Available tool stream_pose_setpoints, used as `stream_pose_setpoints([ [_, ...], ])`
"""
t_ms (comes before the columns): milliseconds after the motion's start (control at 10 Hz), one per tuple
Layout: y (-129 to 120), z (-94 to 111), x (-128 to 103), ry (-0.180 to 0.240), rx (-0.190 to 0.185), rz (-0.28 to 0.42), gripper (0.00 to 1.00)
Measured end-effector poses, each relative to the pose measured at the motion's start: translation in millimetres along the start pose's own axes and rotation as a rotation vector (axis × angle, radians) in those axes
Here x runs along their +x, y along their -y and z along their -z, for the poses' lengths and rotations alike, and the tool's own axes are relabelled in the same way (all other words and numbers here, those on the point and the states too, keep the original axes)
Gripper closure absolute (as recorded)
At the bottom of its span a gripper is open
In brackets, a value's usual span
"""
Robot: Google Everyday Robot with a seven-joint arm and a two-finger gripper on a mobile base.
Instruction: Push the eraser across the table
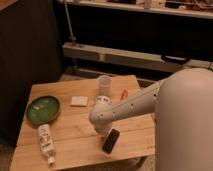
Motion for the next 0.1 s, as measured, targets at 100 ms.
stream_pose_setpoints([
  [100,1.4,0.4,-1.6,0.002,0.003,-0.003,1.00],
])
